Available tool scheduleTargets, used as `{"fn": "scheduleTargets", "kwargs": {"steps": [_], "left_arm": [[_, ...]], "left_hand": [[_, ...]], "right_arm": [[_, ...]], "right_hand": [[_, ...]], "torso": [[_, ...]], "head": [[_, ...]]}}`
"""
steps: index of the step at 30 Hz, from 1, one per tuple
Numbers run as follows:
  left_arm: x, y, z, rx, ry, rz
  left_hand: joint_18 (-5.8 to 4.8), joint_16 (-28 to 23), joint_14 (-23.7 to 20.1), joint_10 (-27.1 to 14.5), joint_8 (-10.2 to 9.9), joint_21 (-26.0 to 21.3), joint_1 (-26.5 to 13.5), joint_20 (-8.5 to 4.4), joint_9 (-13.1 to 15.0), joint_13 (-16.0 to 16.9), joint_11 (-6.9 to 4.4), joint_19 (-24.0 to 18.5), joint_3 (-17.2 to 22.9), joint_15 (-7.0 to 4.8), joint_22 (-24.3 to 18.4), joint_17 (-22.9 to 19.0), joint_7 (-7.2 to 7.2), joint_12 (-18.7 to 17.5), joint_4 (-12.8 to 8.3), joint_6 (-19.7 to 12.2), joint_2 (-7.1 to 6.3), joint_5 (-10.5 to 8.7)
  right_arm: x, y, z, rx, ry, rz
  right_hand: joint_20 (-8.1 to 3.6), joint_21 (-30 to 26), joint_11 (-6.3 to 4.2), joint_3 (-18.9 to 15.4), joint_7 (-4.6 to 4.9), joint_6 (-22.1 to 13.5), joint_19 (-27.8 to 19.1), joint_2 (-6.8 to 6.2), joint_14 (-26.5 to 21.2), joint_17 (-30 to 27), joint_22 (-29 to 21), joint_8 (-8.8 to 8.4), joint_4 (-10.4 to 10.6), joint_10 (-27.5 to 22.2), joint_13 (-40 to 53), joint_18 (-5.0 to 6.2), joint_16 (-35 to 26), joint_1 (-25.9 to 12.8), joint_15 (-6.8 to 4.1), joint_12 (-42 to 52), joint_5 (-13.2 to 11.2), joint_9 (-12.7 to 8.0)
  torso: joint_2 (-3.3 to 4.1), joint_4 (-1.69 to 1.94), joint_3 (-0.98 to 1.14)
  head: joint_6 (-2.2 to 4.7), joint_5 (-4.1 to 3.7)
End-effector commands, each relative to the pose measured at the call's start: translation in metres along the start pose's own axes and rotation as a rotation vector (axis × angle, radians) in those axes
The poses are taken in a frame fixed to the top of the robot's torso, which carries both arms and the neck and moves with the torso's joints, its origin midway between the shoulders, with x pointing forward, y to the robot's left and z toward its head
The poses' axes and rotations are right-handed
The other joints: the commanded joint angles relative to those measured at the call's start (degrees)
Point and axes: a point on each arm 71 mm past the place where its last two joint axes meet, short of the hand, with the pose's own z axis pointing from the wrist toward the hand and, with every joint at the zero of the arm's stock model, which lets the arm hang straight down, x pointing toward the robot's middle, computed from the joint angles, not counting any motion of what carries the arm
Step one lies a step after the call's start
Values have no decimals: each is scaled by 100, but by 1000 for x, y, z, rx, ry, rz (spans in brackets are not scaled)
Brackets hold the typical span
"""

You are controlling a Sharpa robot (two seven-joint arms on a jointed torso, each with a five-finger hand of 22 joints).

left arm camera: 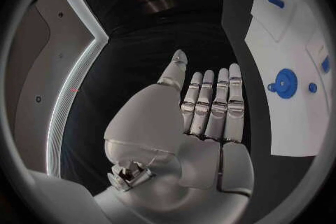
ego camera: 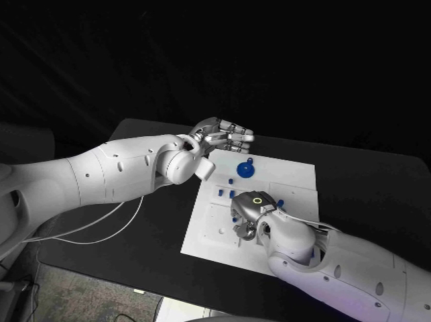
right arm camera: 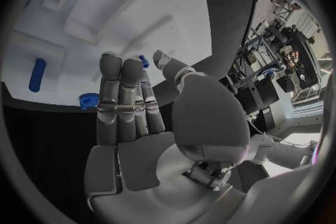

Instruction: Assemble the parts on the task board

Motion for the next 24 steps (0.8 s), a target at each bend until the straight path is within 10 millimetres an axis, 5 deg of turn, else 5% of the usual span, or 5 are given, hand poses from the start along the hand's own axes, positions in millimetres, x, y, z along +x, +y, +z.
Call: {"fn": "scheduleTargets", "kwargs": {"steps": [1,11,18,24], "left_arm": [[1,-1,0,9,16,1],[-1,-1,0,11,10,2],[-3,-2,-3,23,6,3],[-8,-3,-7,32,-3,5]], "left_hand": [[0,-4,-33,-32,-8,11,22,31,-5,-1,2,-7,3,-12,-10,-4,9,-2,38,-29,24,-16],[1,-3,-29,-28,-7,12,32,31,-5,-1,1,-5,6,-13,-9,-3,7,-1,33,-22,27,-15],[2,-1,-10,-18,-7,18,33,27,-5,-1,-3,3,16,-18,-6,-2,3,0,29,-12,38,-12],[-1,-2,0,-13,-7,19,24,25,-5,-1,-3,3,13,-21,-6,-3,3,0,25,-10,30,-12]], "right_arm": [[-3,-1,-2,-11,-15,34],[-28,-24,-9,2,-126,118],[-53,-65,-15,36,-156,186],[-61,-107,-23,82,-131,191]], "right_hand": [[33,-37,16,-92,-8,-46,193,-21,22,-11,-19,-15,10,-71,-5,50,-37,47,38,5,-33,-3],[47,-46,15,-324,-22,3,225,105,63,-40,-82,-7,99,-91,0,71,-44,148,44,21,-32,0],[16,35,-23,152,2,65,252,37,112,-47,-80,-17,163,58,-7,51,-37,158,14,6,-32,-4],[34,204,-5,-98,-47,3,266,-29,145,-47,-32,-15,215,-18,-2,25,1,110,34,11,-23,-3]], "torso": [[4,-1,6],[3,-8,6],[-9,-33,11],[-9,-35,16]], "head": [[13,-11],[101,-68],[213,-150],[275,-230]]}}
